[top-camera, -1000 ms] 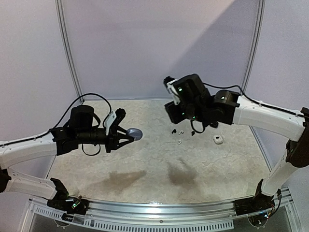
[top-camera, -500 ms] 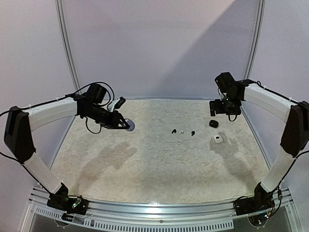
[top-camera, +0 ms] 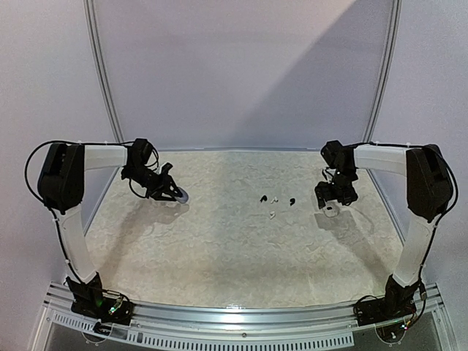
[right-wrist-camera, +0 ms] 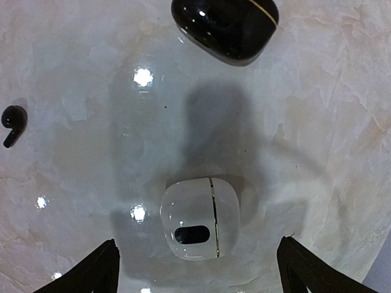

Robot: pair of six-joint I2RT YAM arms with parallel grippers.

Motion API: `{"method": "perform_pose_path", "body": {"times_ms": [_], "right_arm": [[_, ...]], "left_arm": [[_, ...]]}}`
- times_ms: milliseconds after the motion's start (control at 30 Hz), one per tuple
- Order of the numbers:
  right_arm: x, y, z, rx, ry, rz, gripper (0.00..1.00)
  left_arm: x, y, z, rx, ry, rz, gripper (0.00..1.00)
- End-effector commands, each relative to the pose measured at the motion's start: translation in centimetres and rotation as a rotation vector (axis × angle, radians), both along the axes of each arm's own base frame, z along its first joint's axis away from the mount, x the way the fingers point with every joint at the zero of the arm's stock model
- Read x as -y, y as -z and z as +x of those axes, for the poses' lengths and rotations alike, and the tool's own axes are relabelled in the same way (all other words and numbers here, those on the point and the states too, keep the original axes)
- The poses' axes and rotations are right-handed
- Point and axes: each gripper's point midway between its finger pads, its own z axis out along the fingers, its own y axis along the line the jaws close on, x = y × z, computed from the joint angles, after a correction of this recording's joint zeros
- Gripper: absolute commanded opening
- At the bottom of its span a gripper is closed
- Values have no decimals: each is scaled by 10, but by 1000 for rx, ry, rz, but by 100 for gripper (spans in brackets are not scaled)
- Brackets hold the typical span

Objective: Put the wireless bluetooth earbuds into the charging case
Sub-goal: Place the charging case with the earbuds at the center of the board, then pick up the charging case from the center of the board.

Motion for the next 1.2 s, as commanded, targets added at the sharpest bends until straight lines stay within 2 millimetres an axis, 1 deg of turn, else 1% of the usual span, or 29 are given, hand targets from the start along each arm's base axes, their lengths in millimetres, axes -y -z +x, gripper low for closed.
{"method": "perform_pose_path", "body": {"times_ms": [0,33,67,133,233,300,333,367,433,467,600,633,733,833,867,933,1000,1067,1100,1133,1167], "right_arm": [[5,17,6,-19,-34,-10,90],[6,20,7,-20,-34,-3,90],[8,22,7,-25,-27,2,90],[9,27,8,-31,-22,23,88],[6,36,6,-49,-31,42,85],[6,42,3,-65,-32,43,83],[6,45,2,-70,-30,43,82],[6,48,-1,-77,-30,47,81],[5,52,-3,-80,-30,53,79],[5,53,-3,-80,-30,55,78],[7,57,-5,-87,-28,48,71],[7,58,-6,-88,-27,45,67],[7,60,-8,-101,-27,46,53],[9,59,-11,-110,-28,40,38],[9,57,-12,-107,-29,39,33],[7,51,-14,-92,-40,45,27],[-1,35,-13,-38,-77,55,24],[-17,14,-10,48,-149,57,22],[-28,-6,-9,116,-202,60,21],[-42,-18,-11,170,-259,55,21],[-58,-36,-13,245,-340,42,20]], "left_arm": [[-23,23,20,-24,-90,-5,0],[-27,30,21,-35,-101,1,0],[-30,36,21,-47,-112,5,3],[-37,47,19,-83,-142,23,21],[-42,50,17,-92,-157,38,45],[-46,49,17,-84,-156,59,57],[-49,48,16,-84,-159,73,66],[-52,46,15,-83,-162,88,73],[-59,42,12,-83,-165,128,94],[-63,40,11,-80,-165,150,98],[-73,27,6,-61,-155,217,99],[-74,23,4,-53,-146,230,99],[-77,7,3,-21,-127,257,99],[-75,-15,4,34,-107,251,99],[-72,-25,5,61,-101,245,99],[-67,-41,5,109,-83,230,99],[-56,-58,3,161,-45,202,98],[-44,-77,0,218,4,174,97],[-37,-88,-2,252,35,158,96],[-30,-99,-6,289,65,144,94],[-23,-110,-10,323,97,128,93]]}}
